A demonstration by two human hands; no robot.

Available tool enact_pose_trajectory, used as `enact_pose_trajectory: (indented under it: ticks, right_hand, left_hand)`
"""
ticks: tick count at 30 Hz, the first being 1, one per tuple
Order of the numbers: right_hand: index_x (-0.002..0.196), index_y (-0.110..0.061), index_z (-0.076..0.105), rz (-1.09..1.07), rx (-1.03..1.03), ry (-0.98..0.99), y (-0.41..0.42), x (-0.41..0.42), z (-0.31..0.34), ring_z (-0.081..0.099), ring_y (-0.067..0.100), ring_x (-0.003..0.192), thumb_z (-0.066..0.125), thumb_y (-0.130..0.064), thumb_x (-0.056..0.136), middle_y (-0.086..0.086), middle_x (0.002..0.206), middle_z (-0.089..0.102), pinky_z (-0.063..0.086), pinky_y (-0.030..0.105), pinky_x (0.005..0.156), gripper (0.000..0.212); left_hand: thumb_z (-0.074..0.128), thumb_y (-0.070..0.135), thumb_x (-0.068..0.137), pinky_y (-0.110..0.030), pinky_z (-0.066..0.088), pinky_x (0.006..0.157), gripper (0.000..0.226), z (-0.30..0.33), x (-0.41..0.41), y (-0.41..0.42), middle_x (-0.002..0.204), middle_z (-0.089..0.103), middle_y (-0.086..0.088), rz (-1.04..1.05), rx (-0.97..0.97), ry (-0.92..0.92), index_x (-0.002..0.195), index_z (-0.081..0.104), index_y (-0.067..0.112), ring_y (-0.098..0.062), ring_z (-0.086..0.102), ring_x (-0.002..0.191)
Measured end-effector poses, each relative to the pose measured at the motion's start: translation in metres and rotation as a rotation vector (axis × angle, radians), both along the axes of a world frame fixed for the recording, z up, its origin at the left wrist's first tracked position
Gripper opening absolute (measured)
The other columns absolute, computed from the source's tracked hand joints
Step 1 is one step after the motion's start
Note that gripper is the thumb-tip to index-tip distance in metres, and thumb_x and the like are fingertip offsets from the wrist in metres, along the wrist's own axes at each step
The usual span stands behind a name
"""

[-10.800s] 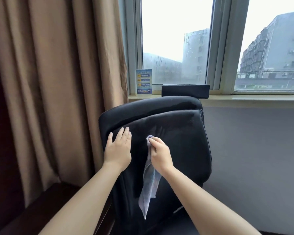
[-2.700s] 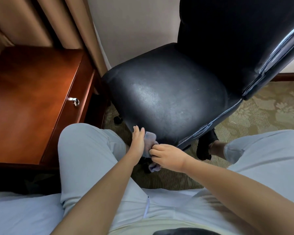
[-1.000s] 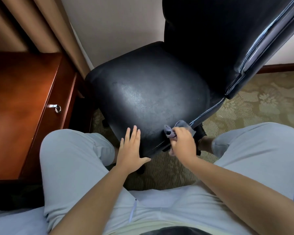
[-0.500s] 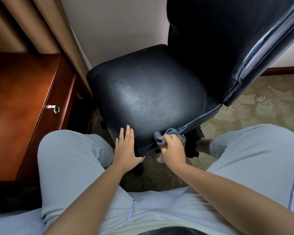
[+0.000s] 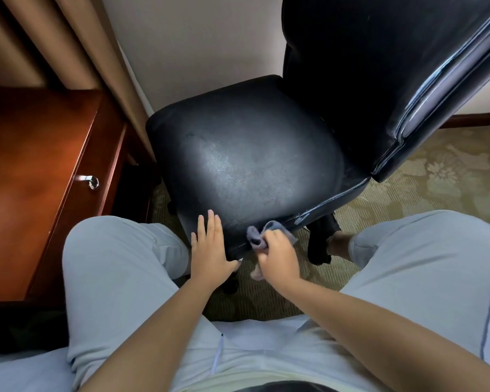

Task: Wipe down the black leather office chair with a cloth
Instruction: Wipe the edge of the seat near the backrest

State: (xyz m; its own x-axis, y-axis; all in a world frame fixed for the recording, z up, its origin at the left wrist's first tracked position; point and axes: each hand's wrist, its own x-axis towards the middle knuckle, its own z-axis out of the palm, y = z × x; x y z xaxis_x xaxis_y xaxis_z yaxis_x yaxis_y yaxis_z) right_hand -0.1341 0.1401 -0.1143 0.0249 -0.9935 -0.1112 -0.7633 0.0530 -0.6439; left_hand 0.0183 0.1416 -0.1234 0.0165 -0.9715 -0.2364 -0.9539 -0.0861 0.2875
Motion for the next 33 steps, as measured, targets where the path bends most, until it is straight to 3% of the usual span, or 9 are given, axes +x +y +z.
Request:
enact_pose_trajectory:
  ticks: [3,7,9,11,15,21,25,29,33]
  right_hand:
    - [0.092,-0.011,0.056,0.036,-0.037,0.053,-0.002,-0.003,-0.002,0.053,0.017,0.089,0.055,-0.012,0.086,0.001,0.100,0.054,0.044,0.028,0.070,0.006]
    - [0.079,-0.015,0.047,-0.301,-0.010,0.035,-0.035,-0.042,0.007,0.054,0.022,0.089,0.056,-0.012,0.087,0.000,0.096,0.049,0.043,0.032,0.070,0.013]
    - [0.078,-0.013,0.048,-0.259,-0.040,0.055,-0.036,-0.044,0.008,0.053,0.021,0.093,0.056,-0.009,0.086,0.000,0.097,0.049,0.044,0.032,0.075,0.012]
    - [0.092,-0.011,0.056,-0.085,-0.035,0.076,-0.023,-0.024,0.001,0.051,0.016,0.099,0.058,-0.008,0.086,-0.002,0.107,0.050,0.045,0.030,0.085,0.007]
    - [0.096,-0.009,0.060,0.211,-0.128,0.086,-0.002,0.005,-0.010,0.053,0.018,0.094,0.060,-0.012,0.085,0.002,0.102,0.054,0.047,0.028,0.074,0.011]
    - [0.092,-0.007,0.054,-0.087,-0.092,0.119,-0.031,-0.037,-0.003,0.053,0.021,0.091,0.054,-0.012,0.089,0.005,0.101,0.053,0.043,0.030,0.071,0.005]
    - [0.098,-0.005,0.058,0.030,-0.149,0.149,-0.023,-0.014,-0.004,0.050,0.022,0.098,0.058,-0.009,0.085,0.008,0.104,0.054,0.041,0.028,0.079,0.014]
    - [0.094,-0.006,0.061,0.174,-0.211,0.150,-0.022,-0.012,-0.002,0.052,0.024,0.091,0.061,-0.012,0.084,0.008,0.097,0.055,0.041,0.030,0.067,0.012]
    - [0.100,-0.009,0.058,-0.080,-0.121,0.157,-0.041,-0.040,0.004,0.050,0.021,0.100,0.058,-0.013,0.086,0.005,0.108,0.052,0.045,0.031,0.073,0.014]
  left_hand:
    - [0.064,0.056,0.080,-0.050,0.007,0.117,0.109,0.000,0.001,-0.001,0.158,-0.020,-0.001,-0.079,-0.013,-0.074,0.151,-0.009,0.015,-0.025,-0.018,0.145]
    - [0.057,0.052,0.087,-0.048,0.007,0.117,0.098,0.005,0.002,-0.001,0.159,-0.015,-0.001,-0.126,-0.021,-0.140,0.151,-0.007,0.017,-0.026,-0.016,0.146]
    - [0.060,0.048,0.087,-0.049,0.007,0.117,0.098,0.005,0.000,-0.001,0.159,-0.014,-0.002,-0.106,-0.018,-0.135,0.151,-0.006,0.016,-0.026,-0.015,0.146]
    - [0.061,0.045,0.087,-0.053,0.009,0.117,0.097,0.004,-0.002,-0.002,0.159,-0.014,-0.002,-0.093,-0.018,-0.111,0.152,-0.004,0.016,-0.027,-0.016,0.145]
    - [0.059,0.053,0.085,-0.054,0.009,0.116,0.098,0.002,0.003,-0.004,0.159,-0.015,-0.001,-0.071,-0.017,-0.109,0.152,-0.004,0.017,-0.025,-0.017,0.145]
    - [0.058,0.054,0.085,-0.054,0.012,0.116,0.098,0.003,0.003,-0.005,0.159,-0.014,0.000,-0.055,-0.019,-0.128,0.152,-0.004,0.018,-0.024,-0.016,0.146]
    - [0.059,0.055,0.084,-0.056,0.013,0.116,0.099,0.003,0.001,-0.007,0.160,-0.013,-0.001,-0.035,-0.034,-0.131,0.152,-0.002,0.017,-0.025,-0.014,0.146]
    - [0.061,0.057,0.082,-0.056,0.014,0.114,0.099,0.001,-0.001,-0.007,0.160,-0.007,-0.001,-0.045,-0.056,-0.153,0.152,0.002,0.019,-0.027,-0.009,0.147]
    - [0.066,0.050,0.082,-0.059,0.018,0.113,0.095,-0.004,0.002,-0.007,0.161,0.000,0.000,-0.076,-0.098,-0.170,0.152,0.007,0.023,-0.027,-0.004,0.147]
